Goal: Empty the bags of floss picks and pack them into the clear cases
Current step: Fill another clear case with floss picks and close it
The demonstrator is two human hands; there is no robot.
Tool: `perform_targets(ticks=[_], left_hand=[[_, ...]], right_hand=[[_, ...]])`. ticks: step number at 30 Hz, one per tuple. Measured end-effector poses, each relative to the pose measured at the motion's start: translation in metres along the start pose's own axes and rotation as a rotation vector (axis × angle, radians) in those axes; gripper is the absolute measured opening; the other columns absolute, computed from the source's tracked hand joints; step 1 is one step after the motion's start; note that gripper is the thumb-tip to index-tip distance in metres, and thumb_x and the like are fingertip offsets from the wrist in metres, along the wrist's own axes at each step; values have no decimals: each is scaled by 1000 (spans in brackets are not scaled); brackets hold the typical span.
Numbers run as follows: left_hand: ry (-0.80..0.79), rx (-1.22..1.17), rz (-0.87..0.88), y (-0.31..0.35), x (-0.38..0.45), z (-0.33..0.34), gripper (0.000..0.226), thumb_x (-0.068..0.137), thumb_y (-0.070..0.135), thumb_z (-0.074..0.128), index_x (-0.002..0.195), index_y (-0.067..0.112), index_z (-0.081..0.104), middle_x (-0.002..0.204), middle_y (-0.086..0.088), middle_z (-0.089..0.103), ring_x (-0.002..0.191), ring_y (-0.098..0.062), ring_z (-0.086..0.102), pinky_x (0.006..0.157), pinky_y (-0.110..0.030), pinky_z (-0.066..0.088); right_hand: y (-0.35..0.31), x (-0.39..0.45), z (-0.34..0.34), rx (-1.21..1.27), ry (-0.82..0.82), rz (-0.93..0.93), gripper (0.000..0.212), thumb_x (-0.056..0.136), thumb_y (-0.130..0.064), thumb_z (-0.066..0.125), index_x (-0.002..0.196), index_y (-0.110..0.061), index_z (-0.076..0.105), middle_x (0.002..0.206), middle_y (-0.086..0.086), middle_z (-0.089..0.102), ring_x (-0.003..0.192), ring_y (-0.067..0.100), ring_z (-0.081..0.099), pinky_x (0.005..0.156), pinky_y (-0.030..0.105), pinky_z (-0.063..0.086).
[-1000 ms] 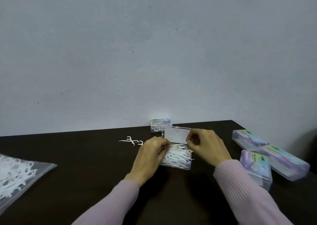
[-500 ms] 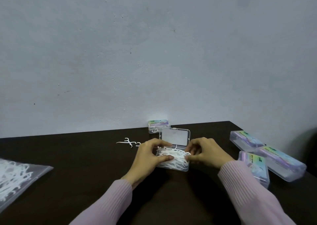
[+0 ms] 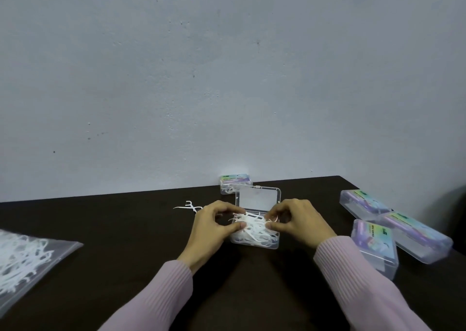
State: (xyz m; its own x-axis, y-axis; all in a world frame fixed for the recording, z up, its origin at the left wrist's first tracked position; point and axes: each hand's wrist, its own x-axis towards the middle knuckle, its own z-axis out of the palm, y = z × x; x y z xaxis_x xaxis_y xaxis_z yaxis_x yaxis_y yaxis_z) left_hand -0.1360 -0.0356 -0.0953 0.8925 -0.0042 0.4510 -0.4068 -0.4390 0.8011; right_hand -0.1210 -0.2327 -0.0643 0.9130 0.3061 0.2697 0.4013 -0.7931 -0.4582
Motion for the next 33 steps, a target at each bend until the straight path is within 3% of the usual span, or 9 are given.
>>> perform_targets(ticks=[3,7,10,14,18,22,27,31,33], left_hand=[[-1,47,8,-2,-3,0,29,70,25,81,96,32,70,102,16,63,100,4,56,86,-10,40],[-45,208,66,0,-8,2,17,74,33,76,89,40,70,101,19,58,101,5,48,84,-9,35],[-59,258,79,1,-9,3,11,77,38,73,83,46,68,99,21,58,101,6,46,90,-25,40],[-39,225,101,-1,-9,5,6,77,35,74,79,40,71,88,18,64,93,2,53,89,-35,44],[-9,173,101,0,-8,9,7,77,28,75,80,34,72,85,14,65,87,-1,57,83,-31,48],[2,94,90,4,-9,12,16,78,14,74,87,27,70,93,10,63,83,2,57,74,-11,46],[84,97,83,1,-5,15,31,82,19,71,111,23,63,112,10,54,103,4,52,86,-5,39],[28,-110,-179,1,-2,15,43,95,24,52,137,22,41,141,5,41,128,-7,38,102,-19,32],[-40,-213,-282,3,-3,18,50,98,24,45,145,16,30,150,2,33,135,-9,33,103,-18,27]], right_hand=[[3,0,-2,88,-19,19,14,77,-28,74,88,-23,67,79,-8,62,66,1,53,61,12,40],[5,-1,-3,124,-40,29,9,77,-23,74,80,-22,66,74,-7,62,66,2,56,61,12,44],[5,-1,-4,106,-50,26,7,78,-23,73,80,-21,66,74,-8,60,66,2,54,60,12,42],[6,-1,-10,133,-107,20,7,80,-20,71,84,-16,67,79,-5,62,67,1,54,59,7,44],[7,-2,-12,138,-103,28,6,80,-20,71,82,-17,66,78,-6,61,68,1,54,59,7,44],[7,-3,-11,192,-41,42,6,80,-15,71,83,-18,67,73,-7,61,65,0,56,58,5,44],[5,-3,-9,286,-47,48,14,78,-5,71,90,-14,70,87,1,69,76,2,63,63,3,46],[7,-2,-10,288,-41,77,15,79,-4,70,90,-14,69,88,-1,68,77,2,62,63,5,47],[7,-3,-9,284,-47,91,12,78,-7,71,88,-14,69,82,-3,67,71,1,61,61,5,47]])
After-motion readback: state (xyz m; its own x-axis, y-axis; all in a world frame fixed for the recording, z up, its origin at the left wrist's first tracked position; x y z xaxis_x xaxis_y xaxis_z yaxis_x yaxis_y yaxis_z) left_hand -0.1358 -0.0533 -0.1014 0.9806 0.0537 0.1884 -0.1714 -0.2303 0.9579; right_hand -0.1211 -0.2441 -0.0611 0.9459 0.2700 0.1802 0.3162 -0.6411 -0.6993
